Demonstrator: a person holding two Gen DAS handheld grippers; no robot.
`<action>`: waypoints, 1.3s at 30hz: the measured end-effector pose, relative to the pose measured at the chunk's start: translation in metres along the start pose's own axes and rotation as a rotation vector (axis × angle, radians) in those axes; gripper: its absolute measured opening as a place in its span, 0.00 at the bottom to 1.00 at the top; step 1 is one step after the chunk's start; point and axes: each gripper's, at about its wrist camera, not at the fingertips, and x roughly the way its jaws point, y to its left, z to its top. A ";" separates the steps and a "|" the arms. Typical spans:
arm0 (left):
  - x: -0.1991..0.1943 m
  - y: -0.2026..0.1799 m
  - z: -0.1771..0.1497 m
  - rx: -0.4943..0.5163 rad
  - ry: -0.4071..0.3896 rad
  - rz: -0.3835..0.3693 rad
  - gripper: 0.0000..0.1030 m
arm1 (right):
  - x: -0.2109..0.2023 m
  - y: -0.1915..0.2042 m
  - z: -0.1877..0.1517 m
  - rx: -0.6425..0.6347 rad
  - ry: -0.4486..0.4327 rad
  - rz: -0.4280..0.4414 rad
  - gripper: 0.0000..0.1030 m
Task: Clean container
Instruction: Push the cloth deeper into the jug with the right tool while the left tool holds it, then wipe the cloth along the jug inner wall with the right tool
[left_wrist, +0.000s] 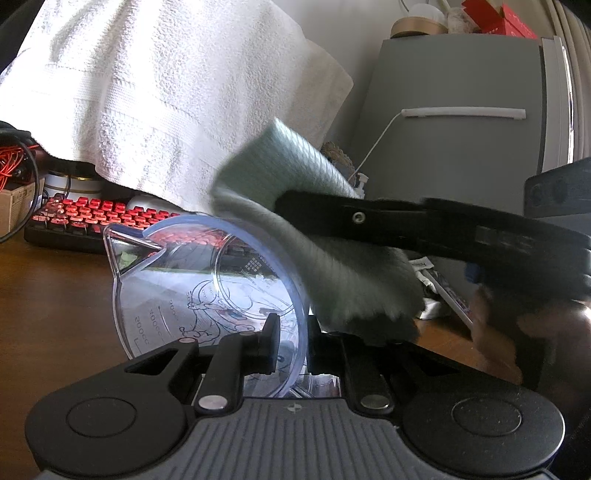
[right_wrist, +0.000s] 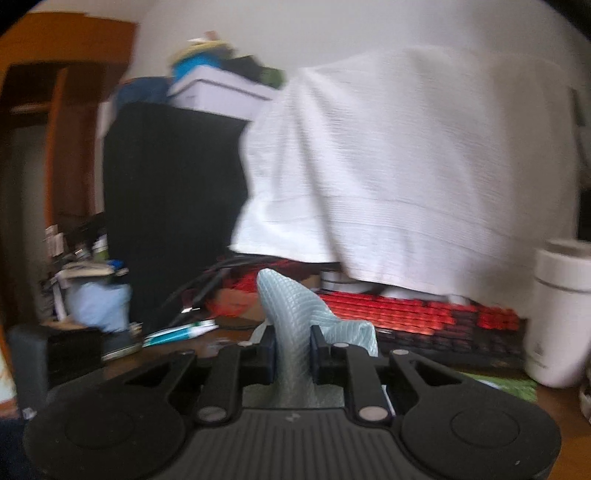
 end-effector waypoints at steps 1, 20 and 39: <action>0.000 0.000 0.000 -0.001 0.001 -0.001 0.11 | 0.000 -0.001 0.000 0.002 0.000 -0.003 0.16; 0.003 -0.001 -0.002 -0.001 -0.003 0.003 0.11 | 0.000 -0.008 -0.004 0.022 -0.005 -0.036 0.16; 0.003 -0.001 -0.003 -0.008 -0.004 0.004 0.12 | -0.004 0.016 -0.004 -0.072 -0.013 0.090 0.16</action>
